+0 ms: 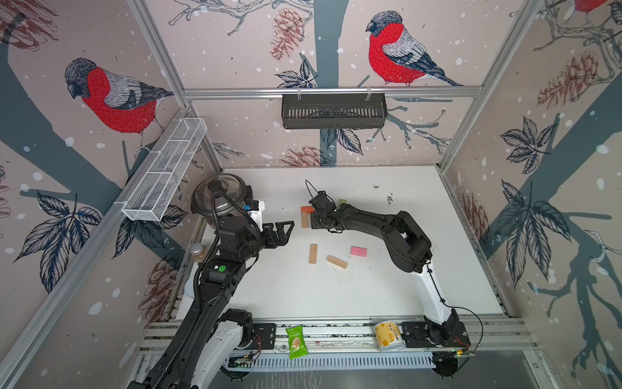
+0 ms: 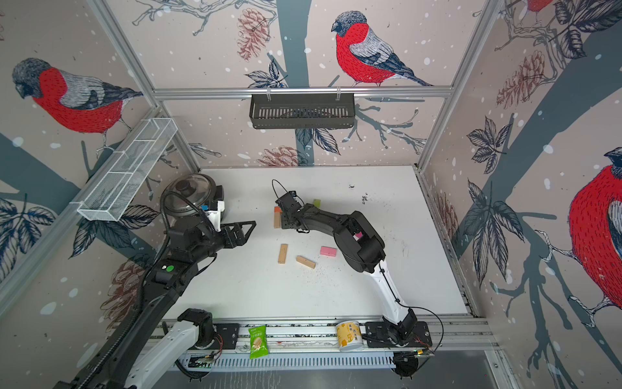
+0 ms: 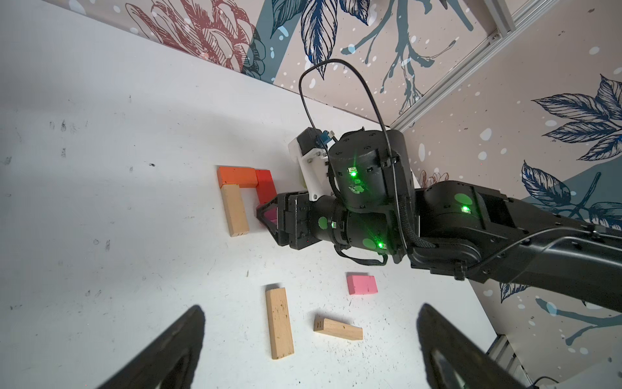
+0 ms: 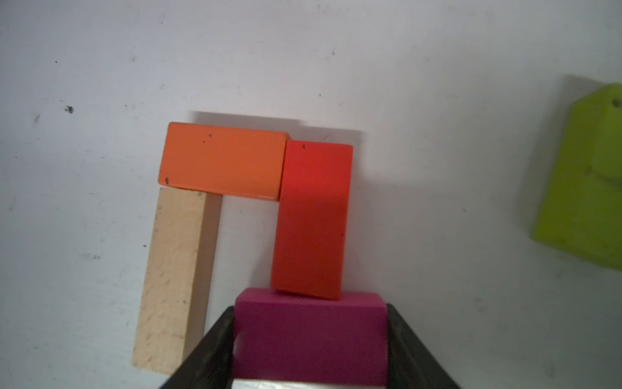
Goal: Assemble the letter p with building blocks
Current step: Assemble the building block at the center of the board, then adjust the building block at the center of the board.
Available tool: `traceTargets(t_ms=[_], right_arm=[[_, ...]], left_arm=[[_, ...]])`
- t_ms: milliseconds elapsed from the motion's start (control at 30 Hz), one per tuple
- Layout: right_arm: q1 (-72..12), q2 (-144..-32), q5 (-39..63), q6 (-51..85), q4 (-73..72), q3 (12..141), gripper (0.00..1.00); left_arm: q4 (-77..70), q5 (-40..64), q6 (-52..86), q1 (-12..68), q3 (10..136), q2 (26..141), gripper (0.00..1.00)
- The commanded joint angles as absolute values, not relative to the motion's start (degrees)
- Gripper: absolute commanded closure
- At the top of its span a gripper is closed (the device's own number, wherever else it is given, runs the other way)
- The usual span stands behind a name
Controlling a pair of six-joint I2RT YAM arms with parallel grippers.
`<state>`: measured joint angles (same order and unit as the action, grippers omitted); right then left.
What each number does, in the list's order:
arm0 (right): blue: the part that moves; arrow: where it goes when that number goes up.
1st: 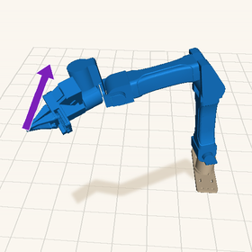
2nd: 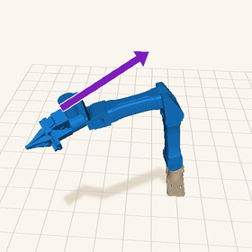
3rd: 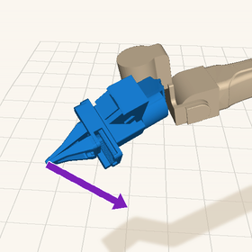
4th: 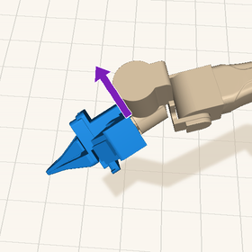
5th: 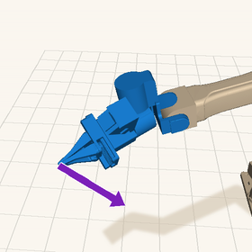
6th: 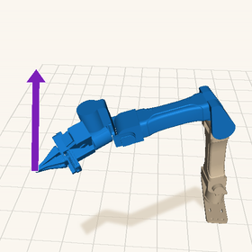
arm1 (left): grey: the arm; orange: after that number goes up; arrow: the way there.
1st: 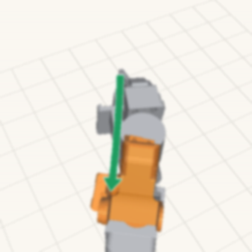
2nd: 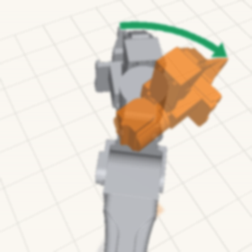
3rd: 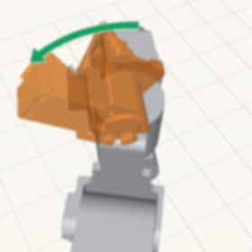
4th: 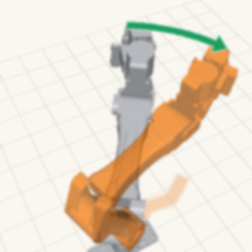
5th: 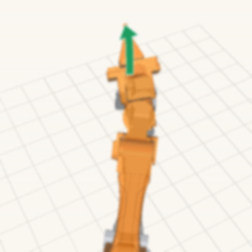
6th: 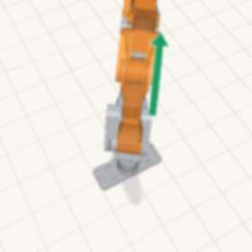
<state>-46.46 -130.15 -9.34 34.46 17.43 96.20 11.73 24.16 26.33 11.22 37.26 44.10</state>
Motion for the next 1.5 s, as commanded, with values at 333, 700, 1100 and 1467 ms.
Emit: traceTargets(t_ms=[333, 700, 1100, 1467], right_arm=[[-46.5, -130.7, -7.3, 35.3, 18.3, 95.9, 0.26], [-46.5, -124.6, -6.4, 34.6, 17.8, 94.5, 0.23], [-43.1, -112.3, -3.3, 29.4, 15.0, 85.0, 0.42], [-39.7, -114.7, 1.7, 24.0, 9.8, 78.8, 0.89]], left_arm=[[11.2, 24.7, 25.2, 10.9, 37.6, 44.3, 0.03], [11.3, 24.9, 25.1, 10.9, 37.6, 44.5, 0.03], [11.3, 24.8, 25.1, 10.9, 37.5, 44.8, 0.03], [11.2, 26.1, 24.4, 10.8, 37.6, 47.4, 0.03]])
